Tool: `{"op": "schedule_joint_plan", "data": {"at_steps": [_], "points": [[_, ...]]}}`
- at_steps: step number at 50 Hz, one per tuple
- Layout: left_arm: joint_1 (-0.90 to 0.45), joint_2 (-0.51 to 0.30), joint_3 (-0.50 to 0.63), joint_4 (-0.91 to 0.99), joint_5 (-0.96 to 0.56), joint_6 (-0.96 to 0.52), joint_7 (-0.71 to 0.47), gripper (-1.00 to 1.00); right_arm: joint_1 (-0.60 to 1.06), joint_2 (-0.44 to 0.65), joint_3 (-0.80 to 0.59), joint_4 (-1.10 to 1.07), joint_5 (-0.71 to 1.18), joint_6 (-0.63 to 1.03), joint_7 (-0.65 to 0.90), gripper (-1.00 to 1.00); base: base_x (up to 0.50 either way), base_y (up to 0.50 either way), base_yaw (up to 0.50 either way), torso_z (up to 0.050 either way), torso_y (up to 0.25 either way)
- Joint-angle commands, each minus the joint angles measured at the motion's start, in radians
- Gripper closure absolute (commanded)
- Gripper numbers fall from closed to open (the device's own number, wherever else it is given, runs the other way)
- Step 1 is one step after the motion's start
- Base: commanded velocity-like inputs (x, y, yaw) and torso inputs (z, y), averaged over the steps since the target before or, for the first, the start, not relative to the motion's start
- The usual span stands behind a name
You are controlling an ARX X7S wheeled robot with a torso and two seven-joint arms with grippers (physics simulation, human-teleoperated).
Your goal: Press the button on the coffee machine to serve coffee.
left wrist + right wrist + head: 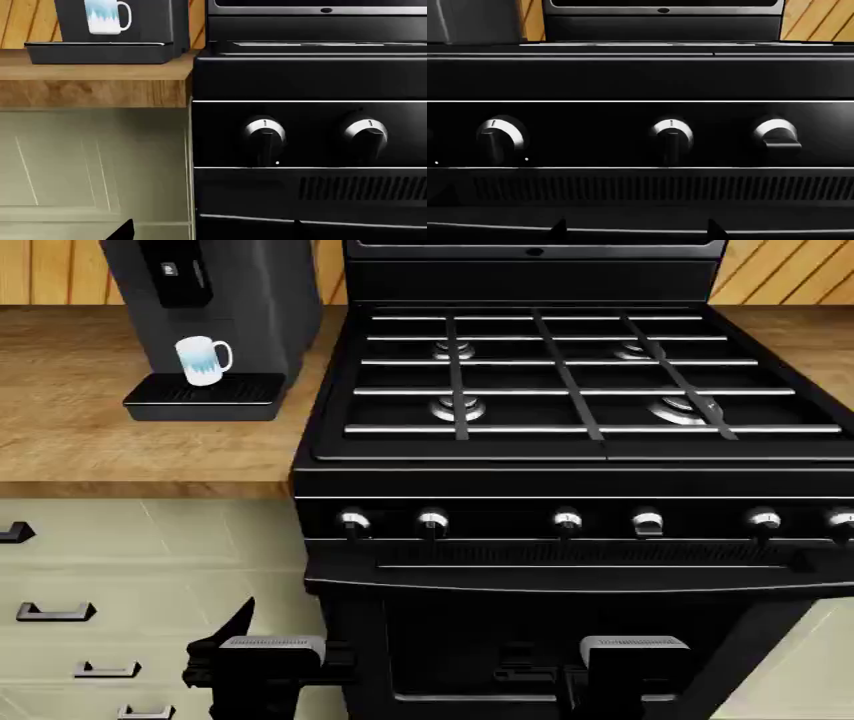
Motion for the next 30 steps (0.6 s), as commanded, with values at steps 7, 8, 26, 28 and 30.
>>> {"op": "schedule_joint_plan", "data": {"at_steps": [7,8,26,28,30], "points": [[-0.004,-0.029,0.045,0.006,-0.034,-0.014,-0.065,-1.00,0.009,0.038,-0.052,0.017,0.033,0.012,0.031,-1.00,0.00,0.00,0.00,0.000,0.000],[-0.002,-0.032,0.050,0.009,-0.038,-0.014,-0.066,-1.00,0.008,0.040,-0.053,0.016,0.039,0.012,0.032,-1.00,0.00,0.00,0.00,0.000,0.000],[0.027,-0.101,0.063,0.025,-0.064,0.014,-0.072,-1.00,0.005,0.071,-0.088,0.005,0.070,0.014,0.063,-1.00,0.00,0.00,0.00,0.000,0.000],[0.022,-0.098,0.068,0.022,-0.059,0.012,-0.083,-1.00,0.004,0.075,-0.094,-0.002,0.066,0.015,0.068,-1.00,0.00,0.00,0.00,0.000,0.000],[0.019,-0.099,0.070,0.019,-0.058,0.008,-0.090,-1.00,0.005,0.078,-0.099,-0.002,0.064,0.017,0.072,-1.00,0.00,0.09,0.00,0.000,0.000]]}}
